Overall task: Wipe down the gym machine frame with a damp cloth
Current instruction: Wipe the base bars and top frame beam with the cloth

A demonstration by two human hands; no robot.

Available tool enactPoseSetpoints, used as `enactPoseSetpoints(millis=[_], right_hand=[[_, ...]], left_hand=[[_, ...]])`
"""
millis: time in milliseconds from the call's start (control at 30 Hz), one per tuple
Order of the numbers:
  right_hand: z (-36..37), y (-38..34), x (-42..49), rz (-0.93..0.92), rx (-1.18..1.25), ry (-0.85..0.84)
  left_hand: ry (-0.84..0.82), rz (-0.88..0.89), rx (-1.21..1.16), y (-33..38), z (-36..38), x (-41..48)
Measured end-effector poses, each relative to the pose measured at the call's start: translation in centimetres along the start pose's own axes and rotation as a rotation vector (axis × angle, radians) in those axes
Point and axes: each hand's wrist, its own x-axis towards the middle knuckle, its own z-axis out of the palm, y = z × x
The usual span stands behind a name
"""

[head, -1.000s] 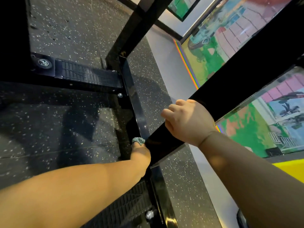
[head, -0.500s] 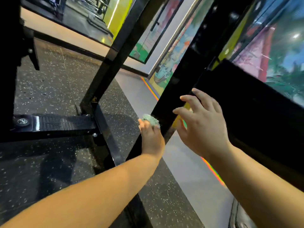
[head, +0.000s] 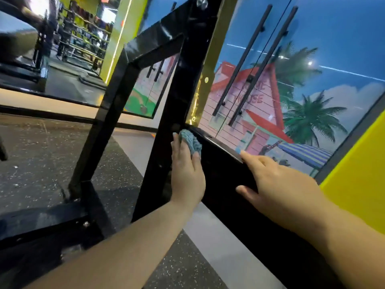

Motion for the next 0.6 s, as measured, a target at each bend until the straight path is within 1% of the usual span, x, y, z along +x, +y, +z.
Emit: enactPoseSetpoints(millis=[33,67,100,133,167,200,233,300,400,500,567,600], right_hand=[[-0.8,1.1,-0.3,0.035,-0.051,-0.160],[-1.4,2.4,-0.7,0.052,-0.073,-0.286],[-2.0,3.4,-0.8,0.055,-0.047,-0.374],[-2.2,4.2,-1.2,0.062,0.034,-0.448],[-2.3,4.5,-1.1,0.044,0.151,-0.473],[-1.8,4.7,-1.4,0.024,0.252,-0.469],[-1.0,5.1,-1.9,0.010,0.321,-0.430],[0.2,5.1,-2.5,0.013,0.400,-0.323],[0.9,5.3,-3.3,0.007,0.426,-0.315],[0.8,5.4,-3.8,-0.005,0.429,-0.301],[0.8,5.7,-3.8,-0.030,0.458,-0.309],[0.7,5.7,-3.9,-0.031,0.500,-0.316]], left_hand=[[0.014,0.041,0.011,0.1,0.4,-1.0],[0.015,0.056,0.007,0.3,1.1,-2.3],[0.003,0.066,-0.001,0.4,1.5,-3.7],[-0.032,0.070,-0.003,0.6,2.0,-5.5],[-0.057,0.090,0.007,0.8,2.1,-6.7],[-0.074,0.110,0.034,0.8,2.2,-7.6],[-0.081,0.111,0.053,1.1,2.4,-7.9],[-0.040,0.069,0.065,1.3,2.5,-7.0],[0.057,-0.055,0.035,1.9,3.5,-5.8],[0.121,-0.105,-0.009,3.2,4.9,-8.0],[0.123,-0.210,-0.004,4.7,6.4,-10.9],[0.095,-0.286,-0.060,4.9,7.0,-12.3]])
